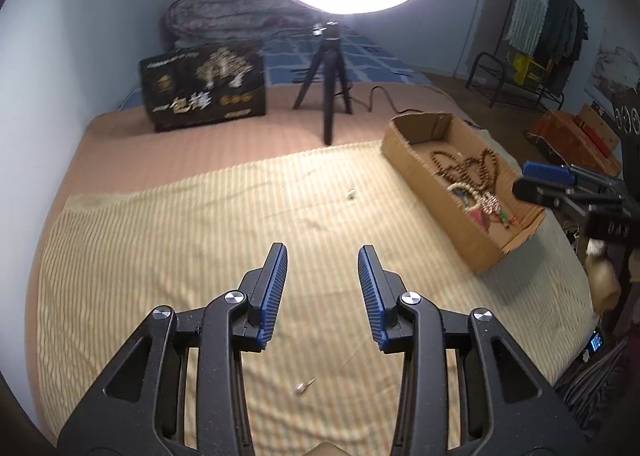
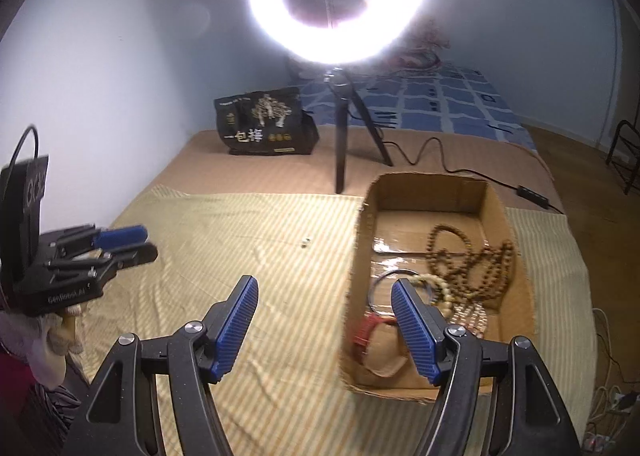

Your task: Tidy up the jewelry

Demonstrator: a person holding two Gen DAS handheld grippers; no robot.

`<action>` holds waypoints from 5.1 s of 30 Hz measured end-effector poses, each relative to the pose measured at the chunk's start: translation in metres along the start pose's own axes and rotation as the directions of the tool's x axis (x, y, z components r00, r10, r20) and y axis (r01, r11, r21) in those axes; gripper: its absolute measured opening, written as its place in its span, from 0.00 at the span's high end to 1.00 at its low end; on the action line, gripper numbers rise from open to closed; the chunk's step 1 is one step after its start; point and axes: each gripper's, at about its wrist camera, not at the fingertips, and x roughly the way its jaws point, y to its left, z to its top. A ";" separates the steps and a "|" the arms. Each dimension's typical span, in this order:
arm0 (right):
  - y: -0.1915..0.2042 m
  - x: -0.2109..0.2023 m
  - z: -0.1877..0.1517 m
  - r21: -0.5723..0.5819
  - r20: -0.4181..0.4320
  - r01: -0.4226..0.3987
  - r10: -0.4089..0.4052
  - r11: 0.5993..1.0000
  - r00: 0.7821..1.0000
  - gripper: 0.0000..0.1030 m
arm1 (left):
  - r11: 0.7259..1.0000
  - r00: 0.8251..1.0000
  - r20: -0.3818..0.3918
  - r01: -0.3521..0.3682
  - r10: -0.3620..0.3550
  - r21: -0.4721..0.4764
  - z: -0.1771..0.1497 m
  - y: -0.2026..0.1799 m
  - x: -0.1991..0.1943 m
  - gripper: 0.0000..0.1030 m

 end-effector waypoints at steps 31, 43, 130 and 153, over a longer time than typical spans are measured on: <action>0.060 0.124 -0.023 -0.022 -0.080 0.039 -0.041 0.999 0.996 0.54 | 0.954 0.979 -0.175 0.146 -0.102 0.261 -0.106 0.018 0.024 0.64; 0.058 0.153 -0.021 -0.005 -0.099 0.075 -0.075 0.997 0.992 0.58 | 0.931 0.969 -0.227 0.165 -0.093 0.326 -0.115 0.013 0.055 0.76; 0.016 0.051 0.002 -0.074 -0.036 0.093 -0.096 0.993 0.995 0.94 | 0.989 0.993 -0.010 0.115 -0.115 0.092 0.002 -0.018 0.017 0.94; -0.087 -0.031 -0.009 0.047 -0.013 0.184 -0.183 0.982 0.983 0.94 | 0.980 0.980 0.063 0.187 -0.191 0.066 0.076 -0.121 0.050 0.94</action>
